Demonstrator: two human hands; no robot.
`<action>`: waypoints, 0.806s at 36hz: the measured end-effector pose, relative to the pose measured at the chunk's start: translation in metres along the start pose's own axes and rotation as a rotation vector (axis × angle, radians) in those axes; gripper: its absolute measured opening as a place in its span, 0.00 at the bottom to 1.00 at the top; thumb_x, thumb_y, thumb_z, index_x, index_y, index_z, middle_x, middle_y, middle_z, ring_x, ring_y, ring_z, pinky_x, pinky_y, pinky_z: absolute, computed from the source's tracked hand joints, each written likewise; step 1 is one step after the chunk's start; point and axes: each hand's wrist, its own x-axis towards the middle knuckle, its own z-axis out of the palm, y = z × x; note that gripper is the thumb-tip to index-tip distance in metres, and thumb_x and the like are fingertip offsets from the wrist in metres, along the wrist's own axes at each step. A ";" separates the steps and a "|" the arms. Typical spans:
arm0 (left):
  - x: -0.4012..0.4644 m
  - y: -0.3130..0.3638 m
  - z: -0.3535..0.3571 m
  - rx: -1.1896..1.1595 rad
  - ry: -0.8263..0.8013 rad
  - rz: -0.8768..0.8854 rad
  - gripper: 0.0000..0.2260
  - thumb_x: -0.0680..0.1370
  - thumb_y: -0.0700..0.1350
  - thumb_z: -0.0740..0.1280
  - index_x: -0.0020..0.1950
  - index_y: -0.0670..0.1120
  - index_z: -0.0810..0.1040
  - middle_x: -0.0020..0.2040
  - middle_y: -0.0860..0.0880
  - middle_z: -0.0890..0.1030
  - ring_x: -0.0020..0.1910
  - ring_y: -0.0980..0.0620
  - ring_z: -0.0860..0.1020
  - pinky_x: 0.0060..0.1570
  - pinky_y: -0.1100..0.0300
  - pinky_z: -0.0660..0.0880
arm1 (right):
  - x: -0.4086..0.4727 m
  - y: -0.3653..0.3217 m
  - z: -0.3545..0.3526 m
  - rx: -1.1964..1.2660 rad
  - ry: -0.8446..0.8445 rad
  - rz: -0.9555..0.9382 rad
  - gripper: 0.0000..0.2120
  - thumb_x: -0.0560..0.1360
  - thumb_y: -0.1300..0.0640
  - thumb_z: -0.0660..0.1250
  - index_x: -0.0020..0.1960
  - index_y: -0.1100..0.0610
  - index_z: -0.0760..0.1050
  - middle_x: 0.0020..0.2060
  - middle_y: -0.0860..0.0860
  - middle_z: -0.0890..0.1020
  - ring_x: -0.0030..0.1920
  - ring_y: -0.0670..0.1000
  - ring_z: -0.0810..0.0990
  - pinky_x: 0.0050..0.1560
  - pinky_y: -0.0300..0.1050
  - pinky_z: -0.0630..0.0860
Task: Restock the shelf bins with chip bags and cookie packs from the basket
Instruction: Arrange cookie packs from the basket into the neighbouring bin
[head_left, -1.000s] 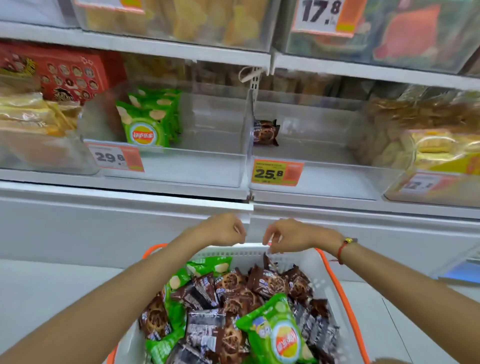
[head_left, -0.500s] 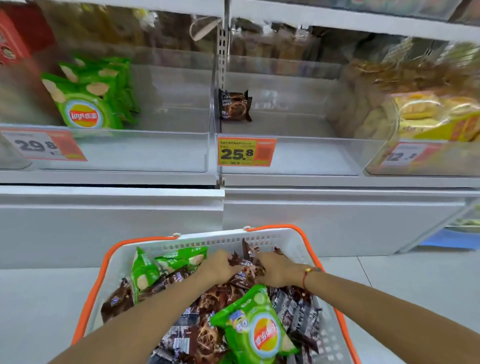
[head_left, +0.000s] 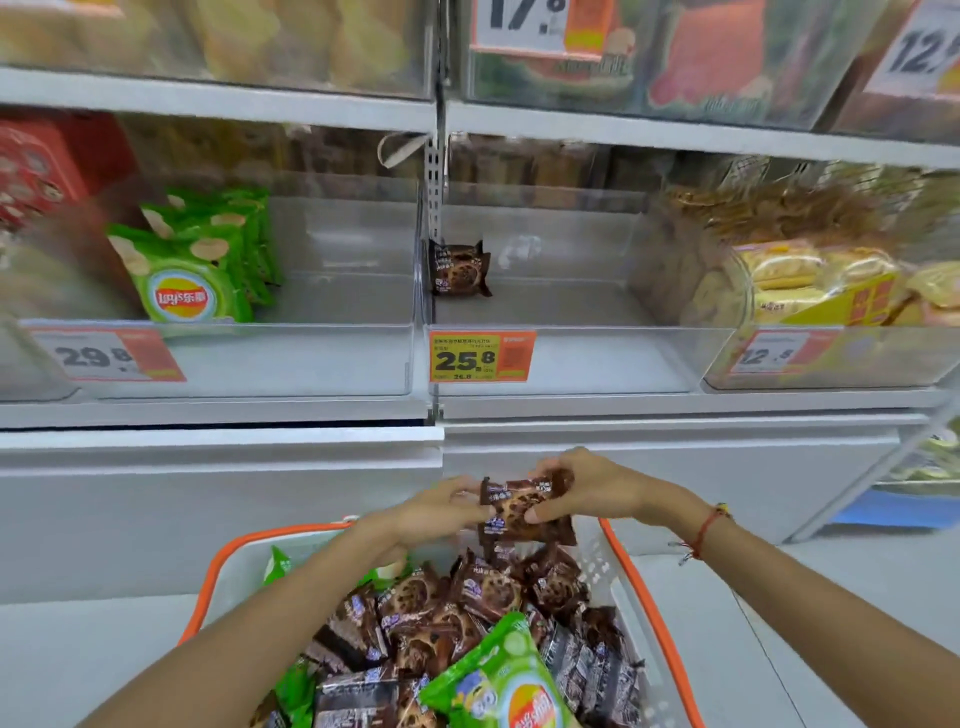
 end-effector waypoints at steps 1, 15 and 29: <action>-0.005 0.009 -0.005 -0.037 0.003 0.025 0.08 0.80 0.45 0.65 0.58 0.52 0.70 0.53 0.53 0.78 0.55 0.54 0.77 0.55 0.61 0.74 | -0.004 -0.008 -0.007 0.008 0.026 -0.037 0.18 0.68 0.50 0.77 0.55 0.51 0.78 0.49 0.48 0.80 0.52 0.49 0.79 0.57 0.48 0.76; -0.054 0.124 -0.082 -0.064 0.445 0.563 0.06 0.75 0.45 0.70 0.52 0.52 0.79 0.48 0.53 0.83 0.44 0.63 0.80 0.41 0.71 0.74 | -0.019 -0.115 -0.099 0.270 0.222 -0.378 0.14 0.70 0.61 0.73 0.54 0.53 0.76 0.50 0.48 0.82 0.48 0.48 0.83 0.46 0.38 0.79; -0.002 0.116 -0.128 0.151 0.771 0.586 0.17 0.78 0.52 0.66 0.66 0.59 0.71 0.62 0.63 0.74 0.57 0.70 0.73 0.58 0.61 0.69 | 0.127 -0.108 -0.160 -0.312 0.463 -0.214 0.16 0.70 0.55 0.74 0.55 0.50 0.73 0.56 0.51 0.78 0.51 0.52 0.78 0.45 0.41 0.75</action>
